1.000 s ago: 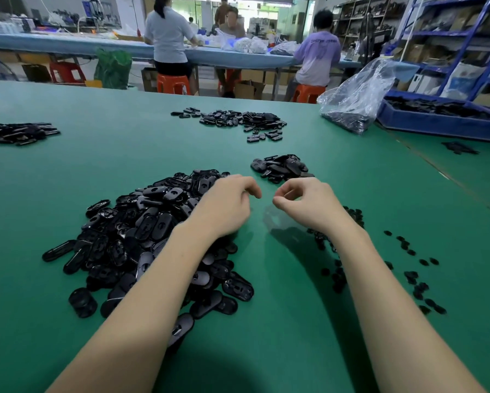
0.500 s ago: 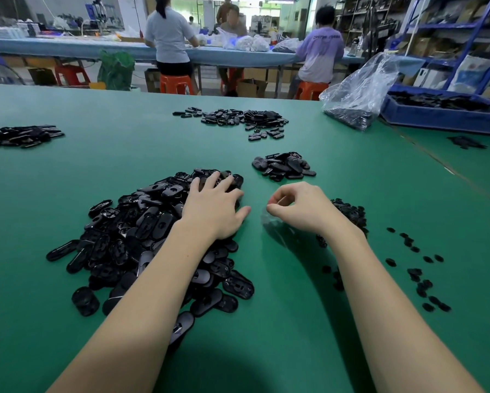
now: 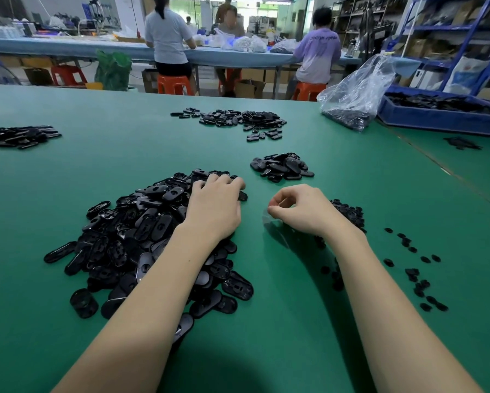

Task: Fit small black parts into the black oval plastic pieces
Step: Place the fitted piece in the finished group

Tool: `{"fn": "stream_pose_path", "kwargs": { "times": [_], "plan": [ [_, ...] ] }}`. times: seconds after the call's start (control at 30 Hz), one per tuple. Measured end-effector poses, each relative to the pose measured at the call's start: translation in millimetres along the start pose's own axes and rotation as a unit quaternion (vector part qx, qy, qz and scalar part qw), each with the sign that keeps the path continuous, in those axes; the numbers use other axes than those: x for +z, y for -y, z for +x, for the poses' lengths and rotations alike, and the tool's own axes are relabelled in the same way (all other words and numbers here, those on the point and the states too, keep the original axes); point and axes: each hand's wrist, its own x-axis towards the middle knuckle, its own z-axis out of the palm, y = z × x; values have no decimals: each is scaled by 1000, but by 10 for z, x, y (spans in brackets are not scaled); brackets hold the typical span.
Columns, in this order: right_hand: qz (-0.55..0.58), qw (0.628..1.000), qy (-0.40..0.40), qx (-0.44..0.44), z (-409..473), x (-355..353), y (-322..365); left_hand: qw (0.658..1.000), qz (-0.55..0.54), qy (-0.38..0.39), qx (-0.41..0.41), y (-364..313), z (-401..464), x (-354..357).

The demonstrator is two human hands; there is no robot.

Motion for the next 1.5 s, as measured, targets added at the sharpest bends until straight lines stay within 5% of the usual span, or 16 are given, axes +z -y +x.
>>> {"fn": "stream_pose_path", "kwargs": {
  "times": [0.33, 0.6, 0.97, 1.07, 1.2, 1.5],
  "plan": [
    [11, 1000, 3, -1, -13, 4, 7, 992, -121, -24, -27, -30, -5, -28],
    [10, 1000, 5, 2, -20, 8, 11, 999, -1, -36, -1, -25, -21, 48],
    [16, 1000, -3, 13, -38, -27, 3, 998, -24, -57, -9, -121, -19, 1],
    [27, 999, -15, 21, -47, -81, -25, 991, -97, -89, 5, -204, -8, -47],
    [6, 997, -62, 55, -55, -205, -98, 944, -328, -35, -24, -346, -18, -68],
    [-100, 978, -81, 166, -150, -420, -229, 895, -440, 9, -78, -409, -38, -30]
  ]
}}
